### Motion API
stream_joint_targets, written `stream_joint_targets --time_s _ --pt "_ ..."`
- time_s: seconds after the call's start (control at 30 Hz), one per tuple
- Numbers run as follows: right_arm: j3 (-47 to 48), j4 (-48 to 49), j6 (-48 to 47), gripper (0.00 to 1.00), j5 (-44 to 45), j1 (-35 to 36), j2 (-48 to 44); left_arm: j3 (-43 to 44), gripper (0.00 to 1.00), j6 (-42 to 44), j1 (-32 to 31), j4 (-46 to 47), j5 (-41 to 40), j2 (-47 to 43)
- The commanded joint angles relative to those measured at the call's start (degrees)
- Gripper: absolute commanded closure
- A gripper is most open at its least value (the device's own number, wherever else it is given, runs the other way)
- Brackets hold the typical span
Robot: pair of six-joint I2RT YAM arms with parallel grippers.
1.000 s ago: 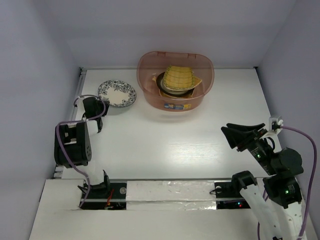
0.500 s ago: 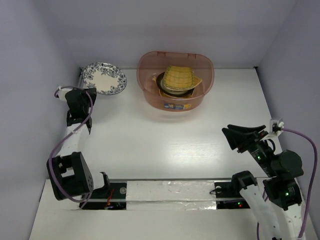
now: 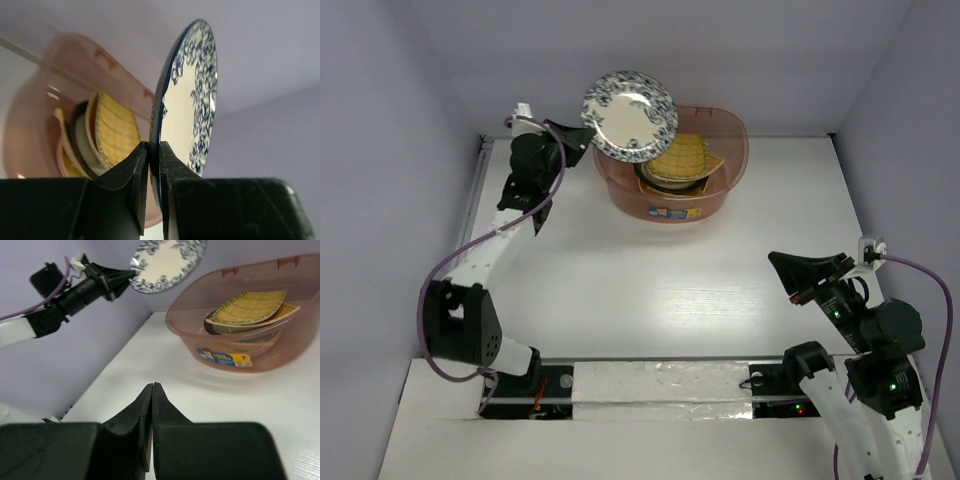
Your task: Place the plates into the plastic bin on the countertop
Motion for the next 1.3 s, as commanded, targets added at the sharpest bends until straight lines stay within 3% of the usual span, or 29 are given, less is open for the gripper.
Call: stream_joint_targets --time_s 0.0,0.2,0.47,0.73,0.8,0.83,0.93,1.17,1.27 --pt "0.21 1.13 0.07 0.98 0.93 0.23 0.48 7.63 1.0 -1.01 -3.05 8.84 0.71 3.52" --pt "0.3 0.6 0.34 1.0 1.2 0.23 1.01 16.51 1.0 -1.45 -8.23 8.49 1.24 14.77" --pt "-0.75 0.77 0.6 0.98 1.46 0.23 1.36 25.73 1.0 -2.59 -10.17 6.48 3.52 27.25" --pt "-1.81 2.53 1.04 0.95 0.49 0.23 3.03 27.59 1.0 -1.8 -11.32 4.1 4.93 33.94" --pt "-1.99 2.8 1.13 0.94 0.41 0.23 3.29 26.72 0.92 -1.63 -11.32 4.36 5.54 34.47" --pt "-1.99 2.88 1.13 0.92 0.49 0.23 3.38 26.37 0.76 -1.45 -11.32 4.36 5.81 34.73" --pt "-1.99 3.24 1.13 0.89 0.58 0.23 3.38 26.27 0.56 0.73 -11.32 1.82 6.34 35.0" --pt "-2.16 4.12 1.74 0.87 0.32 0.23 3.29 24.78 0.36 5.04 -11.32 -1.34 4.58 32.36" --pt "-1.64 3.33 1.83 0.84 0.93 0.23 2.94 26.26 0.3 9.86 -11.32 -5.46 -0.58 29.47"
